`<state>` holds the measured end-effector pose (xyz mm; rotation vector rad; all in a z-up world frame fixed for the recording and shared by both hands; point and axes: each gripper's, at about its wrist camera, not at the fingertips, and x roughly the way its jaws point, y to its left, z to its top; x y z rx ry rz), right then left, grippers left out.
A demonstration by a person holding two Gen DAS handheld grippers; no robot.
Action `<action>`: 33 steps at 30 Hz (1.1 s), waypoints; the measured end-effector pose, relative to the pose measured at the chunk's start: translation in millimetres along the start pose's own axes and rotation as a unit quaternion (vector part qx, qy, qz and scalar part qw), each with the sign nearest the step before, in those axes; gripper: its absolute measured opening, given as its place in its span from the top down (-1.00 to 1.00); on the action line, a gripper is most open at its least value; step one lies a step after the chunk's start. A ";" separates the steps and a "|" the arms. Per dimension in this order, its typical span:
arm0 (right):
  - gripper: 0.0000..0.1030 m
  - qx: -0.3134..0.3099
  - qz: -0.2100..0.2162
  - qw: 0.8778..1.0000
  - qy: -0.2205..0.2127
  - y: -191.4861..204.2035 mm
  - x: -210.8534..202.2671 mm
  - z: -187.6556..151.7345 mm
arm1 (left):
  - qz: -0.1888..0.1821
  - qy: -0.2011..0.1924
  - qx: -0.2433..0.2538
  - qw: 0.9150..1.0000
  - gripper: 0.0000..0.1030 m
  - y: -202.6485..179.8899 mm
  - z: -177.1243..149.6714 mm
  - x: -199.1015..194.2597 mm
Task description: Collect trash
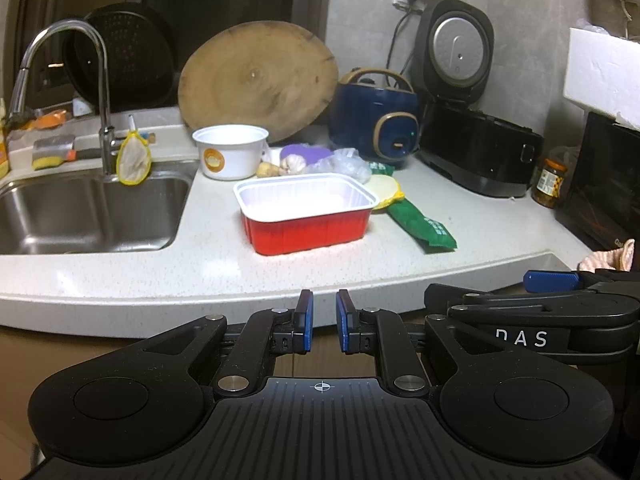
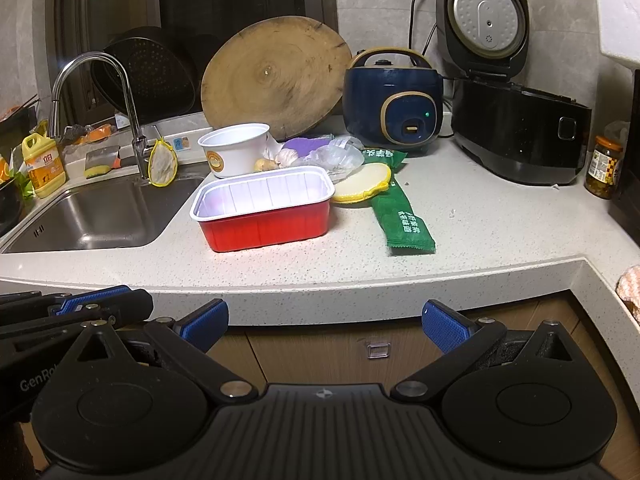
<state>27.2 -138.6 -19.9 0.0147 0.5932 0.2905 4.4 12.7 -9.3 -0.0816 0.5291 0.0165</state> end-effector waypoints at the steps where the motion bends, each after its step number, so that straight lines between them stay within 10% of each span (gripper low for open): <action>1: -1.00 0.000 0.000 1.000 0.000 0.1 0.0 -0.3 | 0.000 0.000 0.000 1.000 0.68 -0.1 -0.1 0.0; 33: -1.00 0.005 0.000 1.000 0.016 -1.2 15.7 4.7 | -0.001 0.014 -0.010 1.000 0.68 2.4 5.9 11.3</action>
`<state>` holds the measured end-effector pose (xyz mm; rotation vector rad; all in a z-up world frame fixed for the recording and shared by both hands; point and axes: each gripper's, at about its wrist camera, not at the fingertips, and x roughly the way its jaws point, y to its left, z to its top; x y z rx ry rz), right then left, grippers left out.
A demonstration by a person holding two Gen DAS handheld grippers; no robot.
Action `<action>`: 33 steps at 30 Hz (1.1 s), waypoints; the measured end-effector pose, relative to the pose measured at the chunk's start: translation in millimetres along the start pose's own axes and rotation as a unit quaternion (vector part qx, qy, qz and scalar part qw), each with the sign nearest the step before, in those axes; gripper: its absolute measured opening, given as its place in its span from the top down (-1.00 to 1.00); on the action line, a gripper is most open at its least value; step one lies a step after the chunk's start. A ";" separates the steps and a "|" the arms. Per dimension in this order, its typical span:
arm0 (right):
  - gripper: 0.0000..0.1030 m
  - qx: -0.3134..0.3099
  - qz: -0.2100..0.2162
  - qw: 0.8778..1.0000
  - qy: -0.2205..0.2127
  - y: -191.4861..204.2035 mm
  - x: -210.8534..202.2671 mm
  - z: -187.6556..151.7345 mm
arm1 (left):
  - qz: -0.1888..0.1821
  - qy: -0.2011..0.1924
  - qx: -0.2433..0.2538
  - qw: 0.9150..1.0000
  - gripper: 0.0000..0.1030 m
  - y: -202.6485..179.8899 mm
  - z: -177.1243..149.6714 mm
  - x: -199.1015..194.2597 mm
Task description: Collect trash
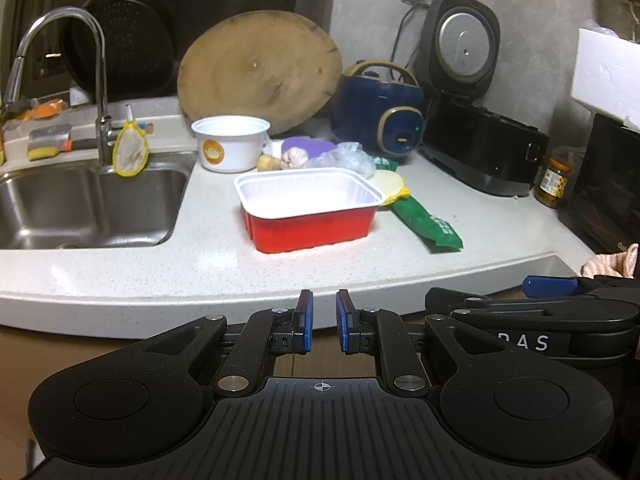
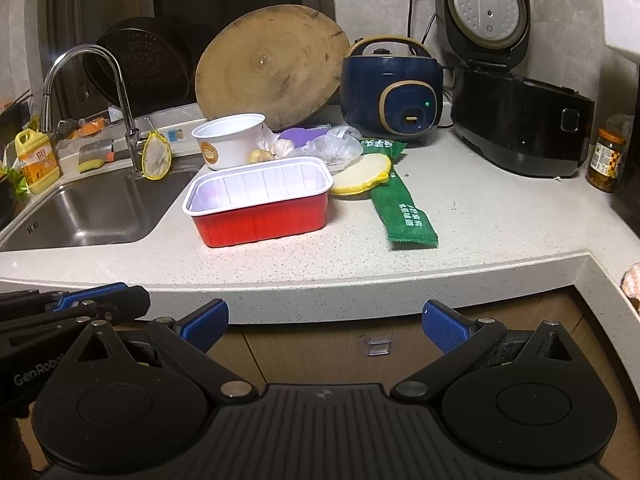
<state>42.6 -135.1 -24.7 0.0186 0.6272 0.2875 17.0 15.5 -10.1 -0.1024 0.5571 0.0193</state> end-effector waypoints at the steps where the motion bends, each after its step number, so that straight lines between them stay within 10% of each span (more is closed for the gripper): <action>1: -1.00 0.000 0.001 1.000 0.000 -0.3 1.4 0.7 | 0.001 0.002 -0.002 1.000 0.68 -0.2 0.8 1.6; 19: -1.00 -0.009 0.043 0.998 0.039 -52.6 81.2 36.3 | 0.019 0.007 -0.140 0.990 0.67 59.2 70.0 82.3; 33: -1.00 -0.051 0.030 0.996 0.072 -69.3 149.8 68.7 | 0.104 0.038 -0.125 0.986 0.66 64.0 94.4 155.2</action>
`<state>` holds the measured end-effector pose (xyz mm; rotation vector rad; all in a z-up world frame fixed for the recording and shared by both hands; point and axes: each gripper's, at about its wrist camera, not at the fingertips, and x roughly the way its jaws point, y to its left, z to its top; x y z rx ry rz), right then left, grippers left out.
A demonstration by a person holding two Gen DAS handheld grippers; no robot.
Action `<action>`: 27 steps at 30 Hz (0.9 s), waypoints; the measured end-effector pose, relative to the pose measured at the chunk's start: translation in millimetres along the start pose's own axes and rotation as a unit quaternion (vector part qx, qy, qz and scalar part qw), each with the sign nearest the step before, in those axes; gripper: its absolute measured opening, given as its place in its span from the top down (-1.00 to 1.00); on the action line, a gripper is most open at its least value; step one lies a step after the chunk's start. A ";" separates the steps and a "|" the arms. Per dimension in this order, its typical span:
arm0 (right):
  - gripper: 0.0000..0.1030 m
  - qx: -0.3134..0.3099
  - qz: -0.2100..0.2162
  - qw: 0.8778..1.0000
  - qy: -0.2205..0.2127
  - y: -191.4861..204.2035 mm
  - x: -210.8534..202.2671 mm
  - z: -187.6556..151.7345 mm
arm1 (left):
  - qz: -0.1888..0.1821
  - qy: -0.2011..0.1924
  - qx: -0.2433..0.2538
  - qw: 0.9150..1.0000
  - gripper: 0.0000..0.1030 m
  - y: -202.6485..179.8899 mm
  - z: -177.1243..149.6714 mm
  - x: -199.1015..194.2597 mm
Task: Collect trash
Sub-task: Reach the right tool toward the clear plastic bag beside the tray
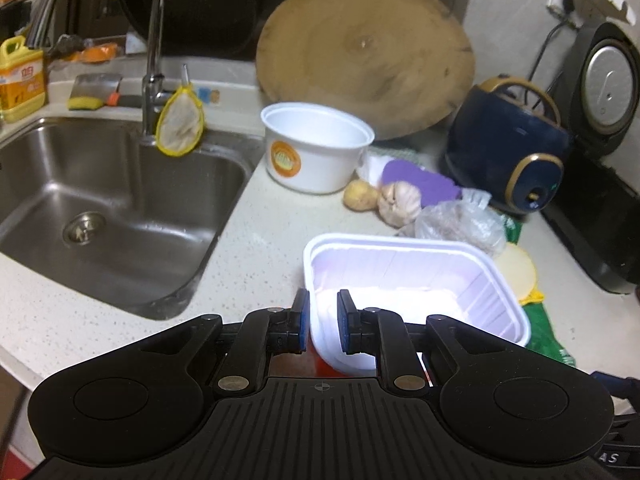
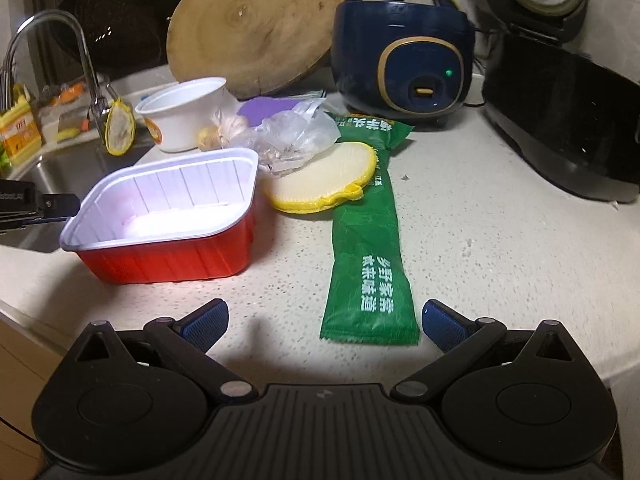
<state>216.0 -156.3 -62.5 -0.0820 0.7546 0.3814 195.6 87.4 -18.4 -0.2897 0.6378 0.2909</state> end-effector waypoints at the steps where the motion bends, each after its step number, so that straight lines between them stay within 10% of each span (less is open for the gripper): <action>1: -1.00 -0.001 0.003 1.000 0.001 -1.4 1.2 0.6 | 0.005 0.005 0.002 1.000 0.66 -1.4 -0.1 3.1; 27: -1.00 -0.049 0.027 0.998 0.000 43.0 21.8 19.1 | 0.050 0.034 -0.006 0.998 0.58 47.0 -31.3 -38.2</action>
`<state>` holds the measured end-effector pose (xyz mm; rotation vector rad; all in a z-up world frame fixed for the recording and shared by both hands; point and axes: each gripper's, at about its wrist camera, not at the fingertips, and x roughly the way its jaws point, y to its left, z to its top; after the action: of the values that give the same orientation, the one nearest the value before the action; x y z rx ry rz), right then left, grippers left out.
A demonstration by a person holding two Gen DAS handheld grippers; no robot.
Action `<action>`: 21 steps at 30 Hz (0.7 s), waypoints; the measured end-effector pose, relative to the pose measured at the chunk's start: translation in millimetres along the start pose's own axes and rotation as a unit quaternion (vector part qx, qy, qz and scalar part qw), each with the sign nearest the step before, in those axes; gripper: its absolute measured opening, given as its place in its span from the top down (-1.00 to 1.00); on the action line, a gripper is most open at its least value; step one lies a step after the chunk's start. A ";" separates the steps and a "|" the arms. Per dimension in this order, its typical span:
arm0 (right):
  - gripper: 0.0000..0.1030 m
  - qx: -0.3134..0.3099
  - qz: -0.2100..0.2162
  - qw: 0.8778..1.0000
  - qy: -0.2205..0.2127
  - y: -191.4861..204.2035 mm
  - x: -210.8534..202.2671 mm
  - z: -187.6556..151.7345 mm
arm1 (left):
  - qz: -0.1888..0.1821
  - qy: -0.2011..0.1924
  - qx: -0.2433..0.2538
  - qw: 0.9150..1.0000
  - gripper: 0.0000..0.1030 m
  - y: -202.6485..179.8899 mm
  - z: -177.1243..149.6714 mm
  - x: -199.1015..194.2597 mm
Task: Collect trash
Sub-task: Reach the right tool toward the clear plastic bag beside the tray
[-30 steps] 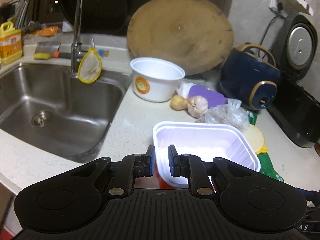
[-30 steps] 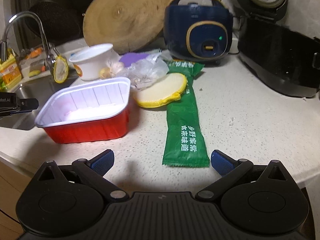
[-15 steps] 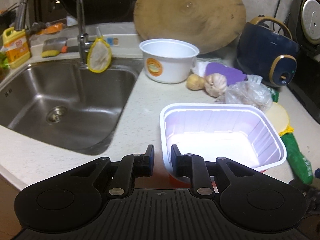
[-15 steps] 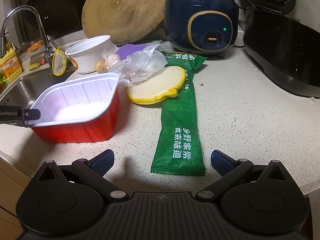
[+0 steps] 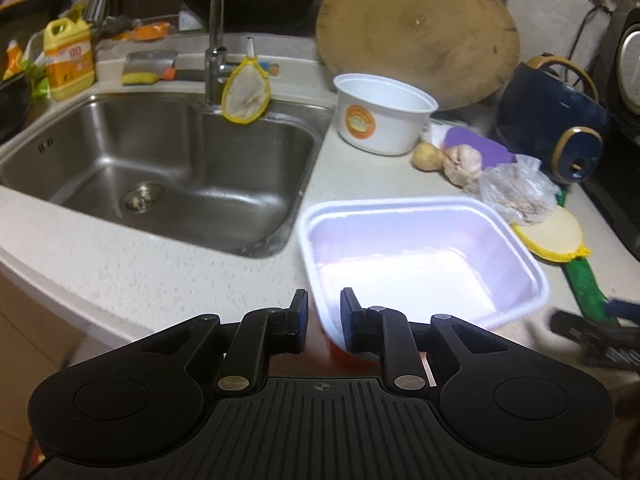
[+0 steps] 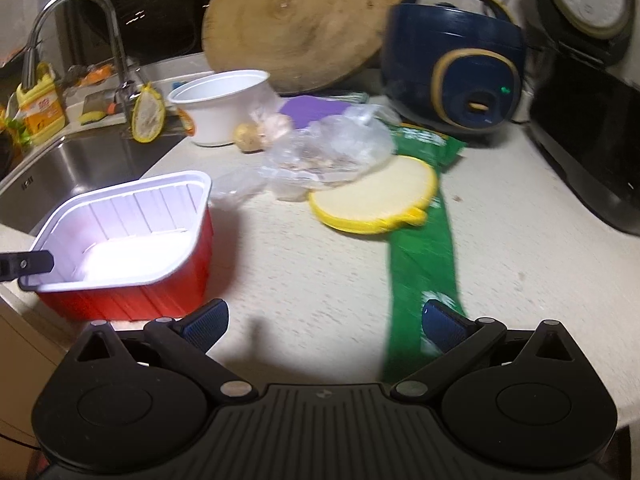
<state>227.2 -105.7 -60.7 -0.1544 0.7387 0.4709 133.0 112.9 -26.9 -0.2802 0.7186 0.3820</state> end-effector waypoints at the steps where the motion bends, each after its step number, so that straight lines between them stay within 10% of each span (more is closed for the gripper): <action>1: -1.00 -0.007 -0.001 1.000 -0.003 5.1 4.1 3.6 | -0.005 0.002 0.001 1.000 0.55 -0.3 -2.6 -1.6; 12: -0.99 -0.010 -0.041 0.999 -0.016 -2.4 13.4 11.5 | -0.161 0.000 0.052 0.986 0.42 -15.5 -7.7 -37.7; 21: -0.99 0.055 -0.041 0.997 -0.028 -45.1 -10.0 -12.6 | -0.134 -0.079 0.098 0.983 0.47 -4.6 31.6 -43.3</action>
<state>234.0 -153.0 -64.4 -0.0676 0.6986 0.3539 123.5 110.2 26.0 -0.1550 0.5478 0.0743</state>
